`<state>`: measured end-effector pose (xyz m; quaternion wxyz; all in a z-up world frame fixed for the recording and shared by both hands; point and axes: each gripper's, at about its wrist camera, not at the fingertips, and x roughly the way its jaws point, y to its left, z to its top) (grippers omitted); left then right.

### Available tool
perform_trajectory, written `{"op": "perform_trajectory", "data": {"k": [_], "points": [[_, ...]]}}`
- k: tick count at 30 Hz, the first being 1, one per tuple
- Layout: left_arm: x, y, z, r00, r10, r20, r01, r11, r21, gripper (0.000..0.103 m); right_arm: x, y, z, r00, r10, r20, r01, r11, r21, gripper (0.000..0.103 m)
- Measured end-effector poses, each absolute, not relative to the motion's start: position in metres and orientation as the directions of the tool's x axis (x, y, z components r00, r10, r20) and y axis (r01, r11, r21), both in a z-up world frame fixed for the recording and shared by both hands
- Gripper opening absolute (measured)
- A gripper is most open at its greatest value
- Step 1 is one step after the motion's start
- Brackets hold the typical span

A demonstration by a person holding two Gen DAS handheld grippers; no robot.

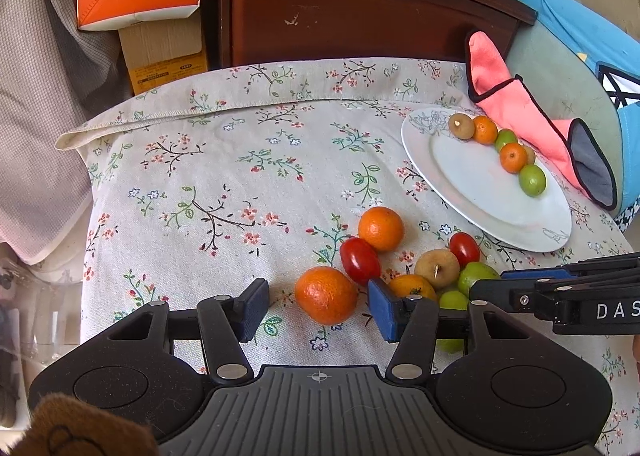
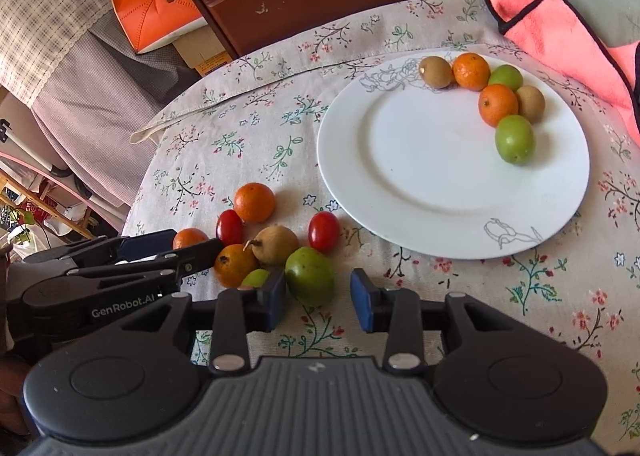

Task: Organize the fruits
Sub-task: 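Grasp a large green jujube with the right tool while the left grasps a tangerine, then carry both fruits over the white plate and open both tools to release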

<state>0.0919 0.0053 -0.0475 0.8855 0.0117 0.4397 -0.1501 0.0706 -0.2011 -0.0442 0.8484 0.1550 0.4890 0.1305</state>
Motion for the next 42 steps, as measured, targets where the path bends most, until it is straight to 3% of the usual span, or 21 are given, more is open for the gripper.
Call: {"op": "perform_trajectory", "data": {"k": [4,7,15,29,42], "points": [[0.09,0.004,-0.047,0.574,-0.263,-0.776,0.292,0.951,-0.107,0.036,0.07,-0.201,-0.044,0.491,0.377,-0.786,-0.072,0.916,0.394,0.038],[0.089,0.003,-0.046,0.575,-0.262,-0.775,0.298,0.949,-0.1,0.029,0.07,-0.199,-0.045,0.483,0.385,-0.787,-0.092,0.915,0.392,0.027],[0.087,0.003,-0.037,0.584,-0.268,-0.766,0.291,0.95,-0.111,0.029,0.065,-0.192,-0.032,0.514,0.363,-0.777,-0.141,0.93,0.341,0.027],[0.079,-0.012,-0.002,0.684,-0.273,-0.676,0.329,0.943,-0.047,0.029,0.058,-0.197,0.008,0.623,0.347,-0.701,-0.193,0.937,0.292,0.027],[0.085,-0.034,0.017,0.683,-0.357,-0.638,0.361,0.923,-0.131,0.029,0.06,-0.233,0.032,0.703,0.301,-0.644,-0.111,0.942,0.318,0.027]]}}
